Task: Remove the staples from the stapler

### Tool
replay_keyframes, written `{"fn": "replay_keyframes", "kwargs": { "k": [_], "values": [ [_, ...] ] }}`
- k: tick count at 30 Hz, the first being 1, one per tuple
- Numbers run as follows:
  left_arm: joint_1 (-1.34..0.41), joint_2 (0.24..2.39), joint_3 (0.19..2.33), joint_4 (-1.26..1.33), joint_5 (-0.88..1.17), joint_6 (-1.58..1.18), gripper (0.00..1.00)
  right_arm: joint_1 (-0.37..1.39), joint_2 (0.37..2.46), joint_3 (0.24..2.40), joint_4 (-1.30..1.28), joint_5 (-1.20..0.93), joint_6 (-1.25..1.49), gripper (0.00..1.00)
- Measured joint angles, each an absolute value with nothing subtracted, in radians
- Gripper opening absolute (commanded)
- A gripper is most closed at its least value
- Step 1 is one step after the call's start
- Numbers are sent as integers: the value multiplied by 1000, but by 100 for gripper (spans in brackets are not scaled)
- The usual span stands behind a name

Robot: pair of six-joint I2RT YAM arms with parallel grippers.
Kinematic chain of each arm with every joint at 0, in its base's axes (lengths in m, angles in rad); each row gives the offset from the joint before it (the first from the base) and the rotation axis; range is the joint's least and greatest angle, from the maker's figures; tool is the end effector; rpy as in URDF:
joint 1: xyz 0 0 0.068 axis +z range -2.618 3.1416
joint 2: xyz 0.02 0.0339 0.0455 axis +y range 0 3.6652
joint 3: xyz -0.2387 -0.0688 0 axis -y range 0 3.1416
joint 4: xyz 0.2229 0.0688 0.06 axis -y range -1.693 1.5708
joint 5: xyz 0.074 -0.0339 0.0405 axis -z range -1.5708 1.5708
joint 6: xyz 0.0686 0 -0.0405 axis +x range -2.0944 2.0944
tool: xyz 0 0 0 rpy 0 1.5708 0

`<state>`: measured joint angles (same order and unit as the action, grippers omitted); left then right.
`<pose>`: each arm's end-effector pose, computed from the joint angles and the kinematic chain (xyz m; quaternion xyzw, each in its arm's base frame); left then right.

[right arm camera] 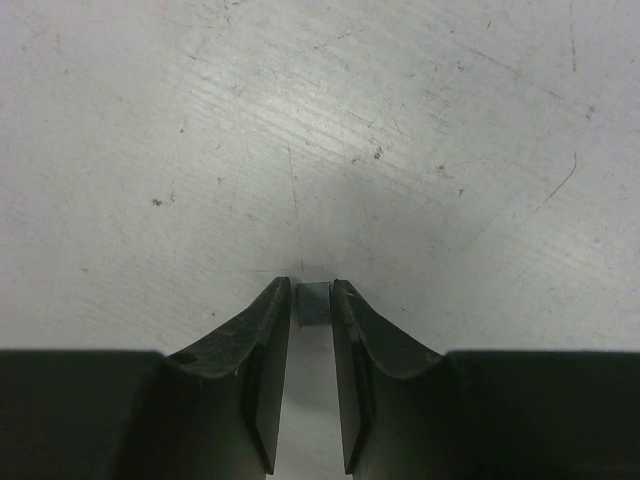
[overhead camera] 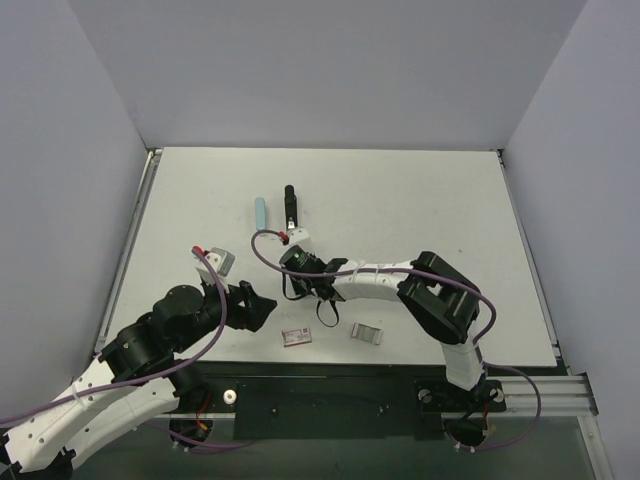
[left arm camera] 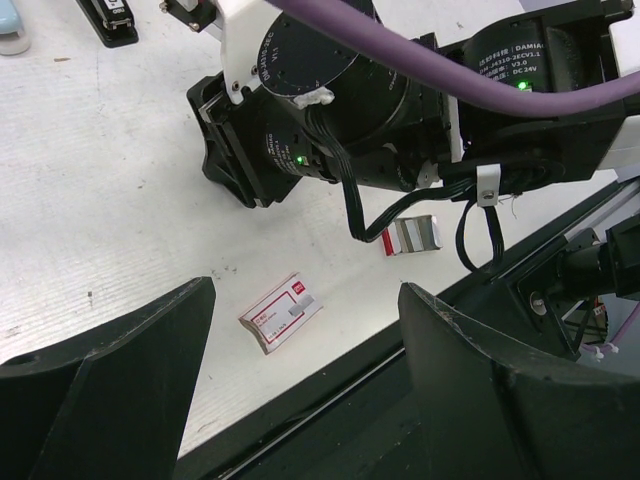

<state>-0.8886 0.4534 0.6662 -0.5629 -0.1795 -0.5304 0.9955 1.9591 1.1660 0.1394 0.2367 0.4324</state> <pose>0.1000 -0.1037 0.2752 0.0948 0.8122 -0.3162 0.4809 0.2427 0.3447 0.1321 -0.1972 0.8699 0.2078 0.4015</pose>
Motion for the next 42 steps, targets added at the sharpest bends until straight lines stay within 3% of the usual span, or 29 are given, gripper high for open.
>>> {"fn": "replay_keyframes", "kwargs": {
  "k": [9,17,31,42],
  "values": [
    [-889,453,666,-566,-179,-530,85,1034,1977,1186,134,295,426,4],
    [-889,453,666,-566,-179,-530,85,1056,1952,1161,94,354,460,2],
    [-889,458,666,-567,-179,-530,85,1097,1464,857,-47,450,702,3],
    [-889,467,666,-567,-179,-530,85,1140,1308,712,-246,549,982,2]
  ]
}}
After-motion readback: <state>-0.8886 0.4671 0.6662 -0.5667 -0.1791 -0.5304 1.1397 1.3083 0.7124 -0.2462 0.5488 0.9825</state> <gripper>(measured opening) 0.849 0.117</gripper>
